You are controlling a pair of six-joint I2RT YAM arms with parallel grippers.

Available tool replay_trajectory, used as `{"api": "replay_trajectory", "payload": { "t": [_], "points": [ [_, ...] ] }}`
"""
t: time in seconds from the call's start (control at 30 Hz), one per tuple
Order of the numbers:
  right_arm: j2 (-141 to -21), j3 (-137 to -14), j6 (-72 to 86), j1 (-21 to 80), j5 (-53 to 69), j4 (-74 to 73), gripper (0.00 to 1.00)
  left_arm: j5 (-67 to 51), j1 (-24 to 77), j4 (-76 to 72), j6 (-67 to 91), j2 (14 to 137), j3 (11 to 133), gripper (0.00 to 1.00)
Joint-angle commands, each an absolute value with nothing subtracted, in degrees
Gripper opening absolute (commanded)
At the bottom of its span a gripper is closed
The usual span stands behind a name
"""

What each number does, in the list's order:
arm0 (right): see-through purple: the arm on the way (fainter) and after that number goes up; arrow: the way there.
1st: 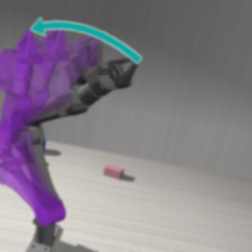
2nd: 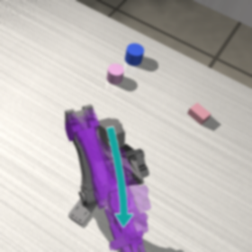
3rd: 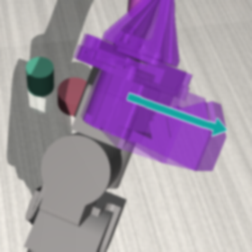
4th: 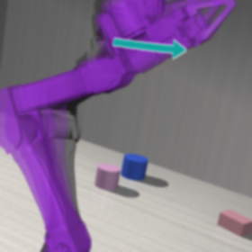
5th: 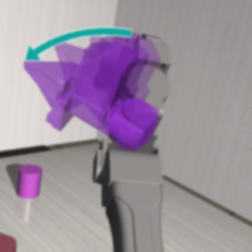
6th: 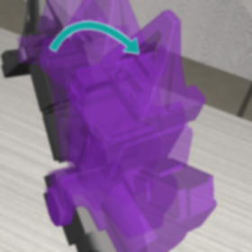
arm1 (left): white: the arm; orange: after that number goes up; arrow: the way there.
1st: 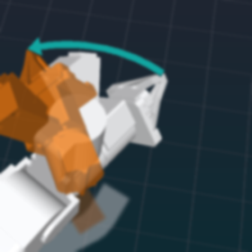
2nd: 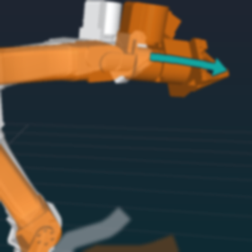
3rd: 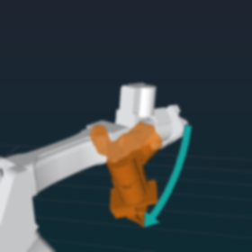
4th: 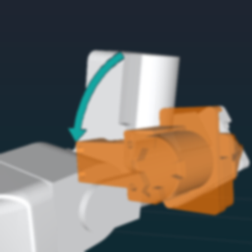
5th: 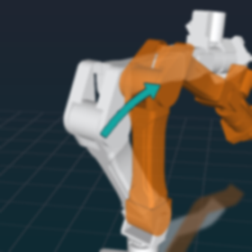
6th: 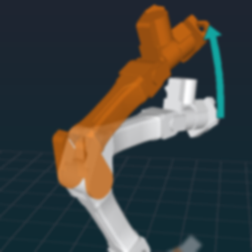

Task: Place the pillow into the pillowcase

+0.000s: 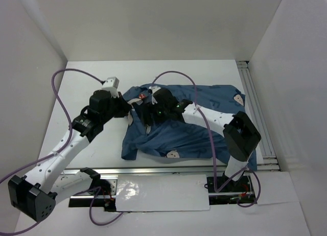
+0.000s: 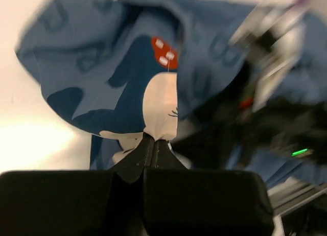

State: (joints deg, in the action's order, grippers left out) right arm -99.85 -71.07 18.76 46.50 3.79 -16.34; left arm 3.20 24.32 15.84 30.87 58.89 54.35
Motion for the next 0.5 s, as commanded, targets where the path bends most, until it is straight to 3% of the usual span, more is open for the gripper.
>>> {"api": "replay_trajectory", "payload": {
  "t": [0.0, 0.13, 0.47],
  "points": [
    [-98.53, -78.03, 15.12, 46.41, 6.07, -17.4, 0.8, 0.97, 23.73, 15.29, 35.42, 57.39, 48.79, 0.0],
    [-96.06, -79.37, 14.5, 45.88, 2.03, -16.88, 0.81, 6.23, 23.73, 17.93, 36.91, 56.87, 48.16, 0.0],
    [-99.48, -81.74, 13.27, 44.82, -1.85, -23.46, 0.77, 4.49, 23.73, 14.33, 37.0, 58.87, 48.69, 0.0]
  ]
}}
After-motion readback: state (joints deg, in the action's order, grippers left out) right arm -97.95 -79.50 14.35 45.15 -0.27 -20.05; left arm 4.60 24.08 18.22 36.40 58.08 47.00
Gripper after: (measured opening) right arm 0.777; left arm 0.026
